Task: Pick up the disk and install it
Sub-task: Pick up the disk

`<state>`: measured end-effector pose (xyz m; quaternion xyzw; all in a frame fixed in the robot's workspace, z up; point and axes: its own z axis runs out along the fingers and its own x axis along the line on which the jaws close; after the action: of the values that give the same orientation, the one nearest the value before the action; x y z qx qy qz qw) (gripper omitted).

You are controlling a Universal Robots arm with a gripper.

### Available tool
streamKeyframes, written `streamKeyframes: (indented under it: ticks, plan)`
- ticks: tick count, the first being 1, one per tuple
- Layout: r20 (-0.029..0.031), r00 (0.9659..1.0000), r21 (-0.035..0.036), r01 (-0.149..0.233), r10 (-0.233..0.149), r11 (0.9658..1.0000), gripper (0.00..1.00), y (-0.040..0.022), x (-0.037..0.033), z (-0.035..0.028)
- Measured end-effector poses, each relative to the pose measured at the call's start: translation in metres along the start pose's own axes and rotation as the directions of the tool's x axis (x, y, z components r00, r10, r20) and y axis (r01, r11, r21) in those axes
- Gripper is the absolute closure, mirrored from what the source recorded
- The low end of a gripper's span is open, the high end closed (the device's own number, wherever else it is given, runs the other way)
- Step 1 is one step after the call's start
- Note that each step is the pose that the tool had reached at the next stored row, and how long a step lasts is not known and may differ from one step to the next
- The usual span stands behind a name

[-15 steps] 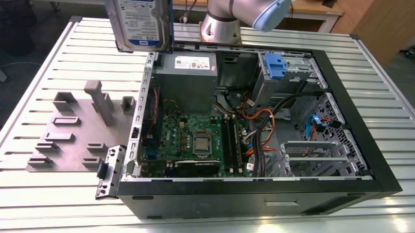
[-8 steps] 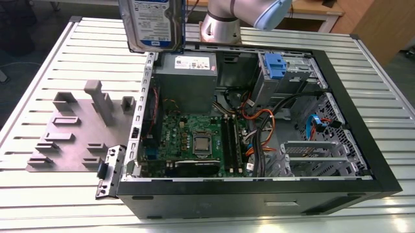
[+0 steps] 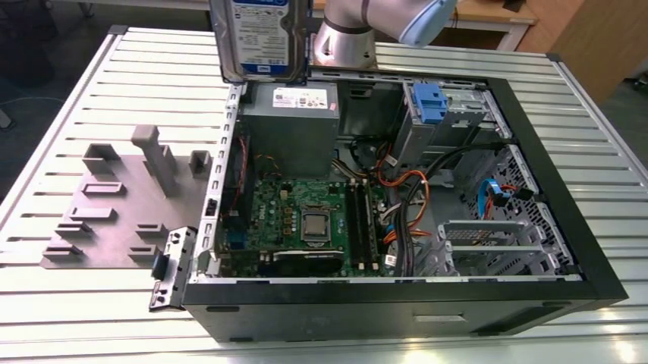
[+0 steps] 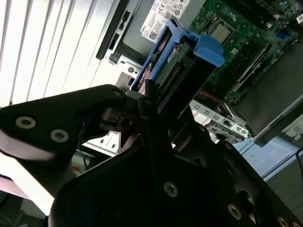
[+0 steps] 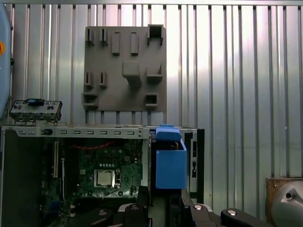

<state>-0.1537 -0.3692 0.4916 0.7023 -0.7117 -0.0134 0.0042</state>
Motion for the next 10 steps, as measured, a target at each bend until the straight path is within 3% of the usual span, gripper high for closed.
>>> streamKeyframes:
  ticks: [10]
  plan:
    - [0.0, 1.0, -0.0001, 0.0, 0.0, 1.0, 0.65, -0.0346, -0.0005, -0.0006]
